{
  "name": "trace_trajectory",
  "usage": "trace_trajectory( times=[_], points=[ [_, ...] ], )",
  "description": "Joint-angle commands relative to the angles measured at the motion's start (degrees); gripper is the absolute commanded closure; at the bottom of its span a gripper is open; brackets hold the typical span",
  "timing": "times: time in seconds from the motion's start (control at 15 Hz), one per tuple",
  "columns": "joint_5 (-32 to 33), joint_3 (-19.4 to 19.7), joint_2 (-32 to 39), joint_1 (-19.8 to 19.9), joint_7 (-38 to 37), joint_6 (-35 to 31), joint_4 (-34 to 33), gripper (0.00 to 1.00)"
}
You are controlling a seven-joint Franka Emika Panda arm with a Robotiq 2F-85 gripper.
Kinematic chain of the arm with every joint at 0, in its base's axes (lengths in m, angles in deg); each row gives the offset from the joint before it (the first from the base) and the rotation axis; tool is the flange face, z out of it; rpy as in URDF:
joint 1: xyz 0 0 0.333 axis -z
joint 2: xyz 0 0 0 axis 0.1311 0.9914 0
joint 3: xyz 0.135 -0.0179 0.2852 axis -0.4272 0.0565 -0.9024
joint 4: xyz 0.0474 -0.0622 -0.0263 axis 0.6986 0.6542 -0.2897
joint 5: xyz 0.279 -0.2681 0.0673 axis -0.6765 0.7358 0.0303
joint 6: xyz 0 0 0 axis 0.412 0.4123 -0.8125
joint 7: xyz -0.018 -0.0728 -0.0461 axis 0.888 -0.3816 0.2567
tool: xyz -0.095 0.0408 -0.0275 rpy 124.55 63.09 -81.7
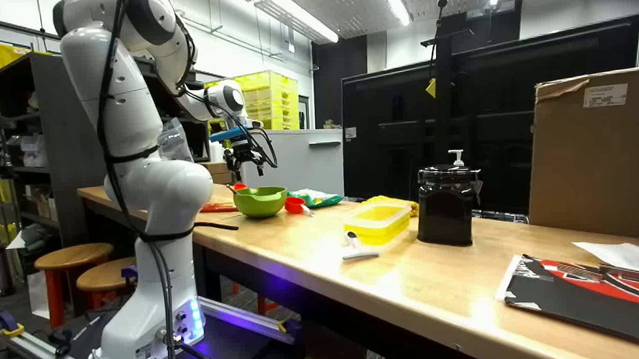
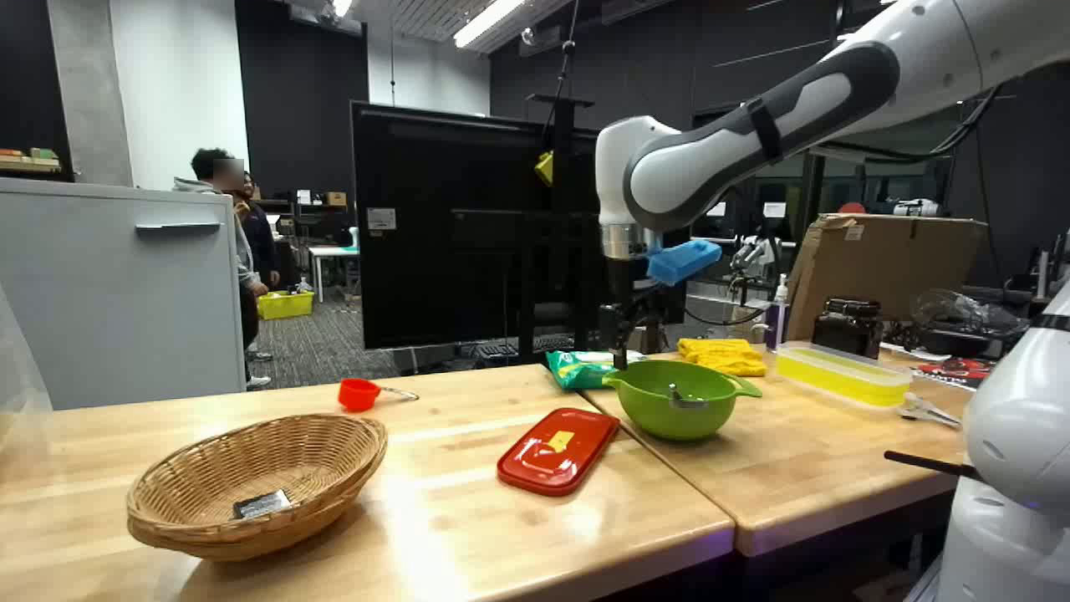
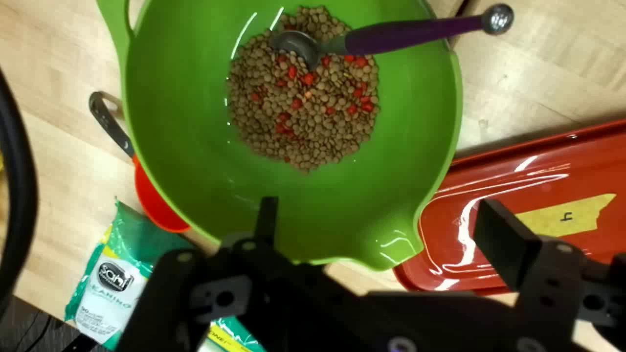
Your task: Move the yellow cloth forwards.
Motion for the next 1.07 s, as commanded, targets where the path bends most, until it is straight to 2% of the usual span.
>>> trace_trajectory(
  times=[0.0,0.53,0.8,1.0],
  points=[
    [0.5,1.2,0.2,-1.3,-0.4,0.2,-0.1,0.0],
    [0.6,1.5,0.5,-1.2,0.2,0.7,-0.5,0.0],
    [0.0,5.8,0.1,-1.0,9.5,0.5,-1.4,0.0],
    [-0.5,10.4,0.1,-0.2,18.3,0.7,-3.4,0.0]
  ],
)
